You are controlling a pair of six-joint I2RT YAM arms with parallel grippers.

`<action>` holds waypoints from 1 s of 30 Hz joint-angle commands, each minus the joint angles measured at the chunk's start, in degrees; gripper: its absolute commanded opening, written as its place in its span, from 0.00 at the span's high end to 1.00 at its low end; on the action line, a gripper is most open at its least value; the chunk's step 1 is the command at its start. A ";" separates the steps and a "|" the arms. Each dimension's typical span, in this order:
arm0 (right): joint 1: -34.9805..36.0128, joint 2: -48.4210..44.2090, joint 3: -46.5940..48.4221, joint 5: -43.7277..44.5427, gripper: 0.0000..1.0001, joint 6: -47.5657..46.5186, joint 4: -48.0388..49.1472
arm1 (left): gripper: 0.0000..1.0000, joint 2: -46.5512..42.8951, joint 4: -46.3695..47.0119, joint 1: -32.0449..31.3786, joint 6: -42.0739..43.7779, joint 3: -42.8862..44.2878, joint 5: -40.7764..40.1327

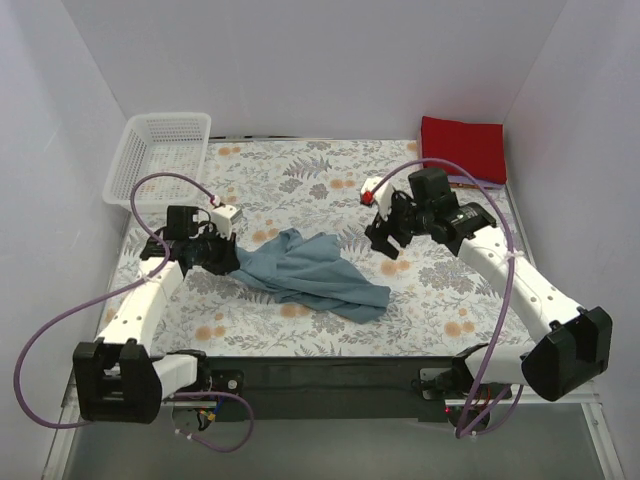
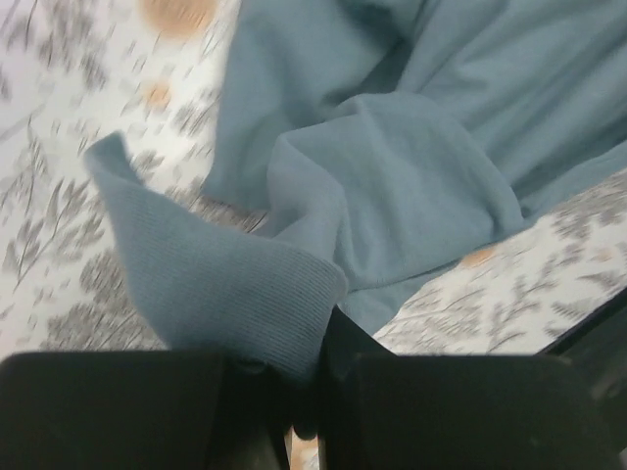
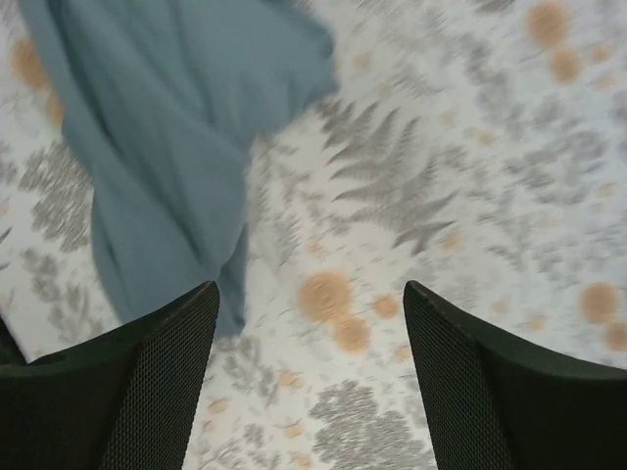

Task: Fold and stack the t-shirts
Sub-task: Flatten the tshirt out

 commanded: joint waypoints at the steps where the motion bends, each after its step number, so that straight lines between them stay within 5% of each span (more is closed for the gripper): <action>1: -0.01 1.03 -7.70 -7.62 0.19 -3.71 -11.19 | 1.00 3.16 -6.21 4.86 12.20 0.14 -2.96; 9: -0.01 5.08 -16.16 -9.99 0.28 -8.45 -9.09 | 1.00 12.21 -5.94 7.50 5.88 9.64 1.52; 27: 4.56 16.41 -18.63 -12.54 0.44 -11.27 5.68 | 1.00 15.73 -5.77 7.59 4.29 13.24 1.96; 28: 4.56 17.03 -17.58 -13.06 0.47 -11.10 5.51 | 1.00 15.82 -5.59 7.59 3.68 13.85 1.96; 29: 4.56 17.47 -16.88 -13.16 0.61 -11.27 5.33 | 1.00 15.82 -5.42 7.59 3.33 14.38 1.96; 30: 4.64 17.39 -16.35 -12.98 0.86 -11.45 4.90 | 1.00 15.82 -5.24 7.59 2.98 14.82 1.96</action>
